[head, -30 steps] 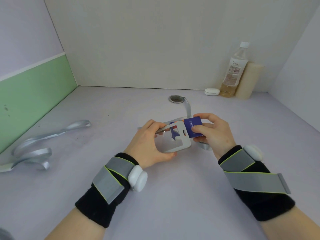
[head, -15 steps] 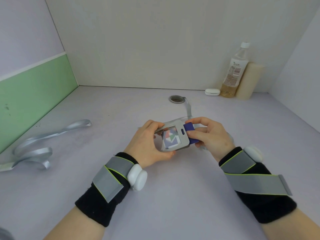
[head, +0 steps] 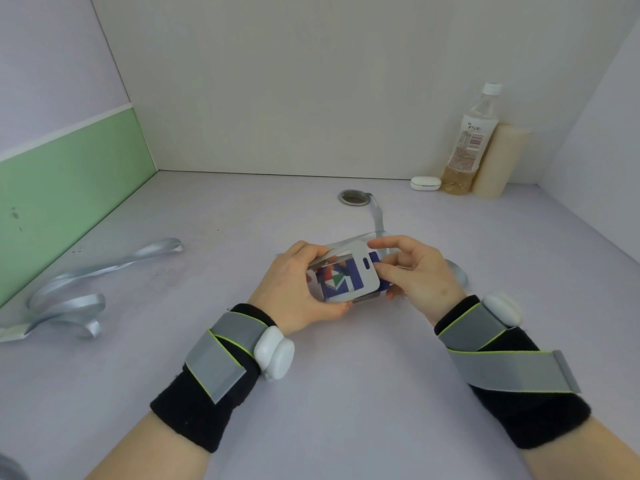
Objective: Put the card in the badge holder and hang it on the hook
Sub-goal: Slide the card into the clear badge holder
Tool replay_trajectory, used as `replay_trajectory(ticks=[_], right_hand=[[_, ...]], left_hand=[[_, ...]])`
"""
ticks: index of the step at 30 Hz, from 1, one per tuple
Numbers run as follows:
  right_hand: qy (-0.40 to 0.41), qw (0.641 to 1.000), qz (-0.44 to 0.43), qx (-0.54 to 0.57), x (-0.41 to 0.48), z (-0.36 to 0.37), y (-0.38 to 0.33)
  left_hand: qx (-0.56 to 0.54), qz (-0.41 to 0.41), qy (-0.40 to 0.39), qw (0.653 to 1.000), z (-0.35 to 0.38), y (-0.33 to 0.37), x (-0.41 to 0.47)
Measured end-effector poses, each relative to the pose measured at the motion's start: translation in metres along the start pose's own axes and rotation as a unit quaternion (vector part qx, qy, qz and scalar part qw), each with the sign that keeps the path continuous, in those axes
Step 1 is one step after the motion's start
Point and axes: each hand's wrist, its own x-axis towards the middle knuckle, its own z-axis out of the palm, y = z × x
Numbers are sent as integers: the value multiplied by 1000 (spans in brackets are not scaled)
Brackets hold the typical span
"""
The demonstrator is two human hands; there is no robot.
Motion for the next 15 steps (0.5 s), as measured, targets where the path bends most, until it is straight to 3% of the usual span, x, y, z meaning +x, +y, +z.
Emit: replay_trajectory(ticks=[4, 7, 15], right_hand=[[-68, 997, 6, 30, 1, -6, -3], [-131, 991, 8, -22, 1, -15, -2], [-106, 980, -47, -163, 0, -9, 4]], left_hand=[[-2, -10, -7, 1000, -1, 0, 0], [-2, -17, -15, 1000, -2, 0, 0], [-27, -23, -40, 999, -1, 3, -2]])
